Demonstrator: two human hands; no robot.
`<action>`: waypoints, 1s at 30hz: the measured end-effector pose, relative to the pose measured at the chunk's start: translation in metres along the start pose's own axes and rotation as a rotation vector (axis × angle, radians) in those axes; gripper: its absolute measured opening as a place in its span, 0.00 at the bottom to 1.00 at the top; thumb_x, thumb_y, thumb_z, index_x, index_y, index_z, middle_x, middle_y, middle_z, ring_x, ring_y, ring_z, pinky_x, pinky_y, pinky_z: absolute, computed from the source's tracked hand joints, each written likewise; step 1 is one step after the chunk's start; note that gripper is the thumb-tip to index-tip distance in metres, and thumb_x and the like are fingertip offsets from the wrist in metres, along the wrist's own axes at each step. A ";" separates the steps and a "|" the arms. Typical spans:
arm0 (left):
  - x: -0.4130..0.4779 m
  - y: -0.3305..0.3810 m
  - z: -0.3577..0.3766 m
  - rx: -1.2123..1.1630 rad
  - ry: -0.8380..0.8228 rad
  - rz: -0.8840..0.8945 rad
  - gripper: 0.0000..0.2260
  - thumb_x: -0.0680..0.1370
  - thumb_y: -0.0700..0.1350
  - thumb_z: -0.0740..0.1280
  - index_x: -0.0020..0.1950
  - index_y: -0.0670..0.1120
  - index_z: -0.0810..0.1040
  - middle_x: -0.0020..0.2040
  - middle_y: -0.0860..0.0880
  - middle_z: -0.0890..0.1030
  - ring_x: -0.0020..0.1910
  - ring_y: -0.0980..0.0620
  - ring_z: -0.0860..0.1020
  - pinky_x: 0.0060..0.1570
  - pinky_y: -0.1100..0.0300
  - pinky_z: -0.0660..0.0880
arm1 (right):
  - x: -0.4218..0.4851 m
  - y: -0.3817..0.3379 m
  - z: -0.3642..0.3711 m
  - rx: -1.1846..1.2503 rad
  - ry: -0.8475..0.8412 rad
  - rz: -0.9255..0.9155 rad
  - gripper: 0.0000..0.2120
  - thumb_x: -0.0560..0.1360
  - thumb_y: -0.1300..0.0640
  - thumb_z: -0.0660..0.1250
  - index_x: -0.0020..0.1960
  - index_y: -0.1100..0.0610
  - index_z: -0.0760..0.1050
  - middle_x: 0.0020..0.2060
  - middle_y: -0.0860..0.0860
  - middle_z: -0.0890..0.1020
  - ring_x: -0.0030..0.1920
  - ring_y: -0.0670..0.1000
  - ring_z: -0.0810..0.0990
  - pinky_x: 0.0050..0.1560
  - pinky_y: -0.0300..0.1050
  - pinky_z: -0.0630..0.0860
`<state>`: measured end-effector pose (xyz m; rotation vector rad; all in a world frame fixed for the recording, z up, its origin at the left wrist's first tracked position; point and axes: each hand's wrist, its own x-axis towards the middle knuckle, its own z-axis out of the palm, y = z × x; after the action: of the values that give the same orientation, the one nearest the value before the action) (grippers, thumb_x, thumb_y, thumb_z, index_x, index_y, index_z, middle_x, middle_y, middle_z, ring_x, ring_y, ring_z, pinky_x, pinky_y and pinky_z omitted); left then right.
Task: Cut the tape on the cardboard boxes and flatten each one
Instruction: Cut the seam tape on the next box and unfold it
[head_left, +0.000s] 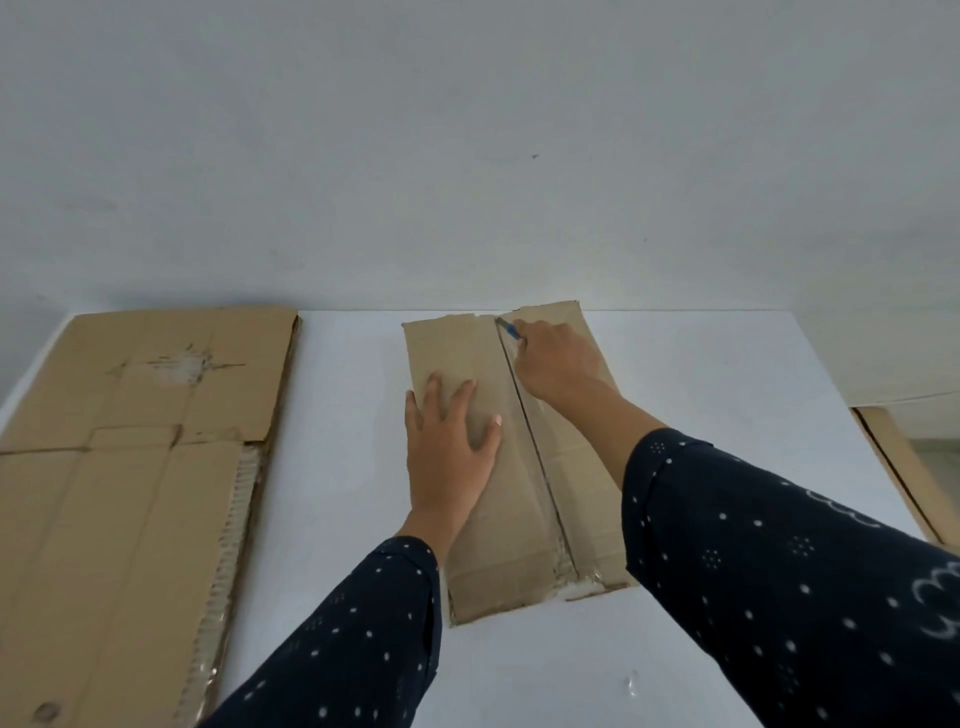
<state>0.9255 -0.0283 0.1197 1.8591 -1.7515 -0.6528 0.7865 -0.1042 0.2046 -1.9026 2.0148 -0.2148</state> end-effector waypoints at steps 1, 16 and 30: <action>0.000 0.001 -0.001 -0.005 -0.007 -0.010 0.25 0.81 0.60 0.62 0.77 0.58 0.65 0.82 0.54 0.51 0.81 0.45 0.45 0.71 0.44 0.65 | 0.001 -0.002 -0.001 0.004 -0.005 0.011 0.18 0.79 0.62 0.55 0.67 0.53 0.73 0.47 0.54 0.78 0.42 0.55 0.76 0.35 0.43 0.67; 0.000 0.005 0.000 0.074 -0.045 0.016 0.24 0.81 0.59 0.62 0.76 0.56 0.66 0.82 0.51 0.51 0.80 0.42 0.45 0.66 0.42 0.70 | -0.051 0.000 -0.003 -0.199 -0.222 0.050 0.12 0.78 0.60 0.59 0.59 0.58 0.75 0.48 0.54 0.77 0.42 0.54 0.73 0.39 0.44 0.70; -0.058 -0.006 -0.007 -0.390 -0.071 -0.384 0.40 0.71 0.67 0.71 0.76 0.53 0.59 0.68 0.51 0.75 0.65 0.45 0.75 0.63 0.46 0.73 | -0.093 0.014 0.006 -0.111 -0.211 0.056 0.20 0.79 0.60 0.54 0.68 0.54 0.73 0.55 0.54 0.78 0.44 0.54 0.75 0.37 0.43 0.70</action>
<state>0.9312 0.0304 0.1209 1.9134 -1.1979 -1.1288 0.7781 -0.0103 0.2086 -1.8445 1.9697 0.1100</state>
